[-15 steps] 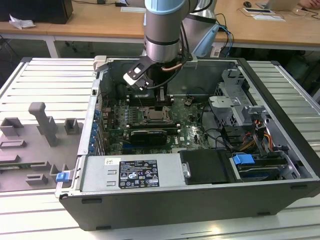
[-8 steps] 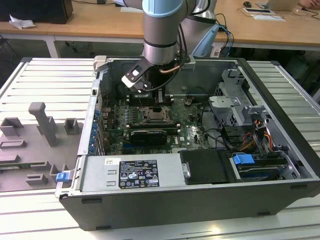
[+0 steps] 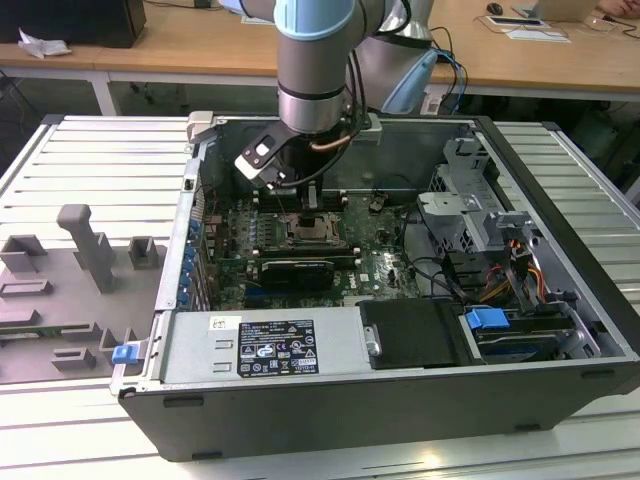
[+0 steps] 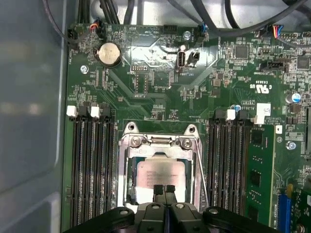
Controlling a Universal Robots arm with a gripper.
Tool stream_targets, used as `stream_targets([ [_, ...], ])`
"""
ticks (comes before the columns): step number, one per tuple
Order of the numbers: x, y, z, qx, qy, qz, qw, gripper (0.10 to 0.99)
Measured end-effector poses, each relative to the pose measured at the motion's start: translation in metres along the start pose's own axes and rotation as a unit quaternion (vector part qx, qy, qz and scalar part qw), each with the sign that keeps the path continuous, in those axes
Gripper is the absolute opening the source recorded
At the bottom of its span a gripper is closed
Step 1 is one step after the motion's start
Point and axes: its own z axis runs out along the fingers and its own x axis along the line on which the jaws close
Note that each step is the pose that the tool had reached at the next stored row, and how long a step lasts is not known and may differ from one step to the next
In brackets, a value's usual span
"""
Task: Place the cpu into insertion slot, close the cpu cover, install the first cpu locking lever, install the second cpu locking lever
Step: 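Close the cpu cover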
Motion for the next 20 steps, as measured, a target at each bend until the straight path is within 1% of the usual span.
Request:
stream_targets([
  [3,0.0001,-0.0029,0.0008,0.0,0.0,-0.001,1.0,0.106],
  [5,0.0002,-0.0073,0.0017,0.0,0.0001,-0.002,1.0,0.106],
  [9,0.0002,-0.0091,0.0042,0.0002,0.0003,-0.011,0.9999,0.106],
  [14,0.0001,-0.0105,0.0103,0.0003,0.0003,-0.015,0.9999,0.106],
  [16,0.0001,-0.0105,0.0101,0.0003,0.0003,-0.015,0.9999,0.106],
  [20,0.0003,-0.0101,0.004,0.0002,0.0005,-0.015,0.9999,0.106],
])
